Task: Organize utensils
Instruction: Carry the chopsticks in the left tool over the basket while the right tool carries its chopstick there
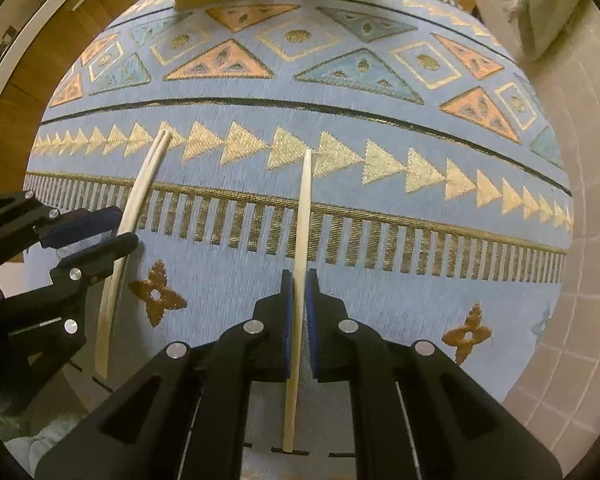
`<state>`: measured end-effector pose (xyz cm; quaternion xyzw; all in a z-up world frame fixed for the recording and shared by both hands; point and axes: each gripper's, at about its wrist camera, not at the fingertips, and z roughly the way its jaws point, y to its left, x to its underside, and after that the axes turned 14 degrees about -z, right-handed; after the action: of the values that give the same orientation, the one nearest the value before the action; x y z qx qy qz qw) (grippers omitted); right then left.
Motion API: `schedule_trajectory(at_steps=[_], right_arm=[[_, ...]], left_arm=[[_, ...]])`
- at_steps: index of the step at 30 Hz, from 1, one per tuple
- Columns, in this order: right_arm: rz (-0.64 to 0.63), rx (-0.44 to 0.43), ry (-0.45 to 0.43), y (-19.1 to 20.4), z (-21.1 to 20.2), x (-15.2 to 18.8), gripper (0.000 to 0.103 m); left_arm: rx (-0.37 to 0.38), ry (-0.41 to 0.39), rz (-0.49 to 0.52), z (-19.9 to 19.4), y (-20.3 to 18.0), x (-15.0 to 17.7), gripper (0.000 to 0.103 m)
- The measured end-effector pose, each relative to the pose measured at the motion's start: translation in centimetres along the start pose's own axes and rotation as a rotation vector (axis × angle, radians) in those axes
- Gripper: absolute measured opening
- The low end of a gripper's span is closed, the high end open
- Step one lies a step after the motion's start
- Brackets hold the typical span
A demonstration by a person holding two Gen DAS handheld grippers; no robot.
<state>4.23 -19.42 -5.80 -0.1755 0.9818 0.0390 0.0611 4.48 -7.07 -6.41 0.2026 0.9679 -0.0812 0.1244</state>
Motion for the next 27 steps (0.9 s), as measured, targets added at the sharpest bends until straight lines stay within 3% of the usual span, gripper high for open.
schedule_trajectory(at_steps=[4, 8, 10, 13, 15, 18, 19, 22, 24, 27], right_arm=[[-0.063, 0.027, 0.012, 0.2, 0.1, -1.0, 0.006], [-0.119, 0.047, -0.042, 1.0, -0.2, -0.4, 0.005], [-0.114, 0.015, -0.076, 1.1, -0.4, 0.6, 0.005], [-0.067, -0.08, -0.132, -0.2, -0.5, 2.5, 0.005], [-0.032, -0.107, -0.169, -1.3, -0.7, 3.6, 0.005], [0.009, -0.144, -0.21, -2.8, -1.1, 4.9, 0.005], [0.017, -0.146, -0.222, -3.1, -1.1, 5.0, 0.005], [0.031, -0.166, -0.297, -4.3, -2.5, 5.7, 0.005], [0.037, -0.179, -0.351, -4.2, -3.5, 5.9, 0.005], [0.047, -0.198, -0.429, -4.3, -5.0, 6.2, 0.005]], left_arm=[[-0.007, 0.033, -0.022, 0.0, 0.0, -0.2, 0.018], [-0.096, 0.093, 0.03, 0.7, -2.1, -0.6, 0.029], [-0.161, 0.122, 0.053, 1.0, -3.1, -0.6, 0.029], [-0.162, 0.144, 0.005, 1.2, -3.2, -1.1, 0.025], [-0.172, 0.111, -0.007, 1.0, -3.1, -0.8, 0.013], [-0.162, 0.047, -0.047, 0.5, -2.7, -0.2, 0.01], [-0.154, 0.026, -0.055, 0.4, -2.6, 0.0, 0.01], [-0.001, -0.079, -0.153, -1.0, -1.4, 0.9, 0.009], [0.049, -0.141, -0.221, -1.8, -0.2, 1.1, 0.009], [0.186, -0.281, -0.291, -4.3, 1.4, 1.3, 0.009]])
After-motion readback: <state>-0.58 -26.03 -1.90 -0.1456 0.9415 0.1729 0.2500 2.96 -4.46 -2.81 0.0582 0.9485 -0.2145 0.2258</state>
